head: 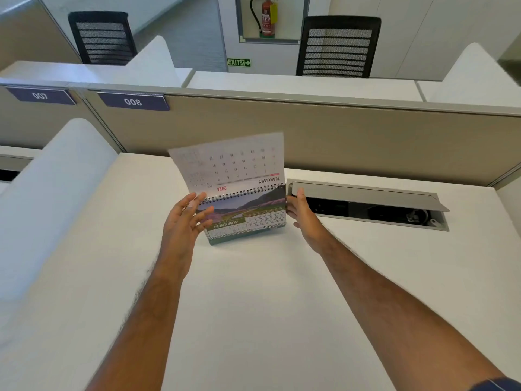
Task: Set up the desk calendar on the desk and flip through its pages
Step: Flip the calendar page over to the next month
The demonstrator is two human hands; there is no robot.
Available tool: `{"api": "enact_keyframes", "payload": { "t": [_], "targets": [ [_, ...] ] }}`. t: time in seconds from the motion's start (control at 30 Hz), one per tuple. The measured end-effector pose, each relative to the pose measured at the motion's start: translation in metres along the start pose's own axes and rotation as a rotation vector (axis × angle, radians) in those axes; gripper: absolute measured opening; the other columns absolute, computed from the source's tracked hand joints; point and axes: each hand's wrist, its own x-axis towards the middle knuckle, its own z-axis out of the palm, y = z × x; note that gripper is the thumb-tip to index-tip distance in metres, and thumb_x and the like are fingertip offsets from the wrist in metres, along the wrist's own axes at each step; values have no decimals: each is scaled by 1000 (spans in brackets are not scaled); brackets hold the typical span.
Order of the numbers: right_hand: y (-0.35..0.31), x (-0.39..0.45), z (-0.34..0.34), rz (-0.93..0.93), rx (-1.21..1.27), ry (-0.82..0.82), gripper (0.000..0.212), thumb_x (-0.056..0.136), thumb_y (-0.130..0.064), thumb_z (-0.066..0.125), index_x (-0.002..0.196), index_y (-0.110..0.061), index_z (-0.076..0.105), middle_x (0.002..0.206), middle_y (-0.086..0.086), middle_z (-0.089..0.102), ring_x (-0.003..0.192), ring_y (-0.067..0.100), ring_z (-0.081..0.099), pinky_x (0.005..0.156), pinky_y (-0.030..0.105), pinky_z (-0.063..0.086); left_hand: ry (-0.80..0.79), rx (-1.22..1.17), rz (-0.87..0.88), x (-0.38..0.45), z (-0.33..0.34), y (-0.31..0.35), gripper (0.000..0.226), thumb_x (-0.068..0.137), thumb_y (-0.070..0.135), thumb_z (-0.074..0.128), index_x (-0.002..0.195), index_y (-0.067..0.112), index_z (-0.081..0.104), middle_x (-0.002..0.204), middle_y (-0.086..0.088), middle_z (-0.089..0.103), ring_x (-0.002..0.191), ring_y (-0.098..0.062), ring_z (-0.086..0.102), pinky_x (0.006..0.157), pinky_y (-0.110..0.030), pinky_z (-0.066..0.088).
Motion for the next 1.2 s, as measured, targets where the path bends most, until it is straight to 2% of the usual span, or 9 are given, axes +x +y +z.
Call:
{"api": "enact_keyframes", "payload": {
  "t": [0.27, 0.47, 0.53, 0.67, 0.8, 0.87, 0.93, 1.07, 1.2],
  "targets": [
    [0, 1, 1, 4, 1, 7, 65, 108, -56, 5, 142, -26, 51, 136, -4, 56, 126, 13, 48, 105, 32, 24, -2, -2, -4, -2, -3, -7, 50, 96, 50, 72, 142, 32, 63, 142, 4, 74, 120, -23, 77, 91, -33, 66],
    [2, 3, 1, 4, -12, 16, 63, 108, -57, 7, 134, -28, 56, 128, -9, 62, 118, 6, 55, 104, 31, 25, 218, 232, 47, -6, -6, -28, 16, 110, 22, 57, 122, 25, 68, 117, 1, 76, 107, -24, 70, 79, -29, 59],
    [1, 3, 2, -4, -18, 16, 58, 108, -57, 8, 117, -37, 62, 116, -20, 64, 107, -9, 56, 102, 30, 26, 265, 346, 1, -7, -6, -41, 23, 109, 22, 58, 131, 23, 63, 134, -4, 68, 119, -26, 65, 91, -35, 57],
    [0, 4, 2, 10, -39, 8, 55, 107, -59, 8, 110, -44, 61, 113, -23, 63, 105, -11, 54, 103, 32, 25, 138, 404, -250, -12, -7, -56, 60, 109, 33, 61, 165, 23, 40, 166, -3, 46, 147, -33, 50, 122, -50, 41],
    [0, 5, 3, 20, -58, 10, 54, 106, -62, 9, 108, -47, 61, 115, -23, 64, 106, -9, 55, 104, 34, 26, 19, 394, -184, -22, -2, -60, 45, 111, 28, 57, 155, 34, 52, 149, 6, 59, 147, -23, 51, 118, -42, 41],
    [1, 5, 3, 24, -59, 13, 53, 106, -62, 9, 109, -48, 60, 119, -18, 63, 109, -5, 55, 106, 34, 25, 33, 411, -168, -23, -1, -63, 42, 111, 26, 57, 153, 32, 56, 154, 2, 59, 147, -24, 50, 122, -47, 41],
    [2, 6, 3, 23, -58, 12, 53, 106, -62, 9, 109, -49, 59, 116, -21, 63, 107, -8, 55, 107, 35, 26, 118, 431, -185, -23, -2, -65, 45, 110, 25, 60, 154, 25, 57, 156, -4, 60, 146, -26, 52, 117, -46, 47],
    [3, 6, 3, 22, -53, 12, 53, 106, -62, 9, 107, -50, 61, 111, -29, 63, 104, -15, 53, 105, 35, 26, 314, 465, -149, -27, -2, -66, 22, 105, 24, 68, 126, 17, 69, 126, -4, 71, 124, -27, 65, 76, -23, 53],
    [2, 5, 2, 34, -79, 17, 53, 105, -65, 10, 103, -52, 62, 110, -27, 63, 113, 1, 57, 112, 41, 25, 311, 409, -159, -29, -8, -63, 11, 104, 27, 70, 105, 16, 74, 110, -9, 77, 113, -29, 69, 78, -28, 57]
  ]
}}
